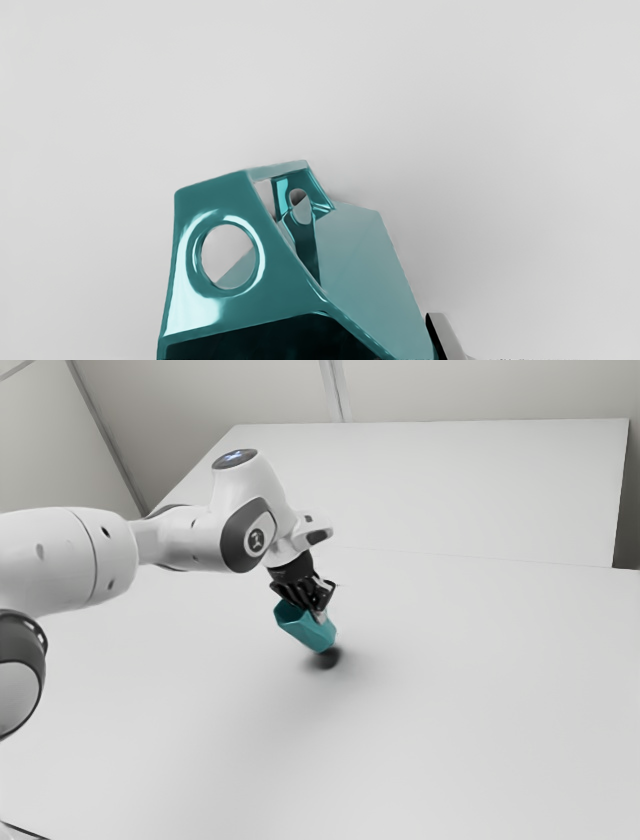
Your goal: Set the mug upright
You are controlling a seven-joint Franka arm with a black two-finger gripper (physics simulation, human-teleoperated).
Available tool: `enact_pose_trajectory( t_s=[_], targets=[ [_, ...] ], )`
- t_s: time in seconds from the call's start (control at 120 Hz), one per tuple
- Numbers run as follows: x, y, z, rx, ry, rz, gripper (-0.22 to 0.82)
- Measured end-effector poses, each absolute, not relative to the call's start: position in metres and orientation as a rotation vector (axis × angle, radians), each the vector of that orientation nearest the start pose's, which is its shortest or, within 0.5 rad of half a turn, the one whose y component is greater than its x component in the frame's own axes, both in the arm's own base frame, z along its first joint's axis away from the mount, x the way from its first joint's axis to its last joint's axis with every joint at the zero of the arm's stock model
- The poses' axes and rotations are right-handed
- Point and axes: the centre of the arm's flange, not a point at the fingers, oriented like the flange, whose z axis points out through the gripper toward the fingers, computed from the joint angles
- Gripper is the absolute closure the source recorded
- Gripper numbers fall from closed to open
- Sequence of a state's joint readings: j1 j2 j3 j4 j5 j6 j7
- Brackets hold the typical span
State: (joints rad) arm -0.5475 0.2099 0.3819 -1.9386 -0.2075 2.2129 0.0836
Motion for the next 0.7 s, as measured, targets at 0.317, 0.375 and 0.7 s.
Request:
enact_pose_trajectory(
  t_s=[0.317, 0.375, 0.7],
  targets=[
    [0.599, -0.041, 0.382, -3.125, 0.119, -0.011, 0.77],
    [0.599, -0.029, 0.380, -3.122, 0.092, 0.010, 0.77],
    [0.597, -0.005, 0.355, -3.145, 0.009, 0.123, 0.77]
  ],
)
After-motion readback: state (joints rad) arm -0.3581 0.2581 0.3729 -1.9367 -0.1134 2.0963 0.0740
